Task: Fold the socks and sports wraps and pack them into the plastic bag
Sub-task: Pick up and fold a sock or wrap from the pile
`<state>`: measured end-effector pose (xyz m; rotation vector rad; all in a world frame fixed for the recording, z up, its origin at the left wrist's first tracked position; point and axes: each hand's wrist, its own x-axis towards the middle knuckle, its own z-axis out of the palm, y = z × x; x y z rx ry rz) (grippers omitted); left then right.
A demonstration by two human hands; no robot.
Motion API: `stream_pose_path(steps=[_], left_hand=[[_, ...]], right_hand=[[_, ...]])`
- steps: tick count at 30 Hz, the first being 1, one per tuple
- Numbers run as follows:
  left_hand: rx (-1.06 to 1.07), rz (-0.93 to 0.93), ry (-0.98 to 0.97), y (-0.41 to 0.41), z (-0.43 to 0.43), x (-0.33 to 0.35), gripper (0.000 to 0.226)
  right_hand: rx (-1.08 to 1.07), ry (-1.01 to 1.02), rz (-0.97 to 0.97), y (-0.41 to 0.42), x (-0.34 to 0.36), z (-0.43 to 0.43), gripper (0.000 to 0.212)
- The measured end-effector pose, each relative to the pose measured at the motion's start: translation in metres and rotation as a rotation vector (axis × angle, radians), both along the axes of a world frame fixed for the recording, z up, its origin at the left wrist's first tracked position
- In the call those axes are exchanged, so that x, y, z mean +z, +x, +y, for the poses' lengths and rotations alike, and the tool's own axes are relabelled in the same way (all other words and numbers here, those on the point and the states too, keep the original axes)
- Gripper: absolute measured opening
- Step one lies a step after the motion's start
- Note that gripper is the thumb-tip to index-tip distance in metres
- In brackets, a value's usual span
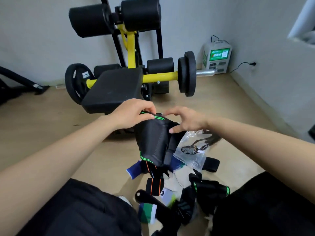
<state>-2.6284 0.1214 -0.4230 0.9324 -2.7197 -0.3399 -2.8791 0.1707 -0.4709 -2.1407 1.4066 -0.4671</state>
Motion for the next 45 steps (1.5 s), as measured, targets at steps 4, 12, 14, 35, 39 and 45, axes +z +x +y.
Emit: stream_pose_path(steps=[4,12,14,35,39,45], left_hand=[[-0.026,0.079,0.027,-0.015,-0.021,-0.008,0.005],[0.096,0.112,0.207,-0.032,-0.068,-0.077,0.011],[0.073,0.113,0.295,-0.041,-0.073,-0.089,0.013],[0.467,0.444,0.562,-0.072,-0.073,-0.101,0.019],[0.512,0.523,0.578,-0.086,-0.066,-0.090,0.017],[0.471,0.636,0.575,-0.109,-0.046,-0.074,0.017]], right_hand=[[-0.012,0.062,0.074,-0.017,-0.009,-0.016,0.019],[-0.173,0.132,-0.094,-0.061,-0.016,-0.032,0.011],[-0.205,0.116,-0.115,-0.072,-0.016,-0.036,0.010],[-0.738,0.076,-0.200,-0.125,-0.010,-0.021,0.008],[-0.754,0.116,-0.358,-0.101,-0.009,-0.025,0.016],[-0.726,0.207,-0.637,-0.059,0.000,-0.035,0.019]])
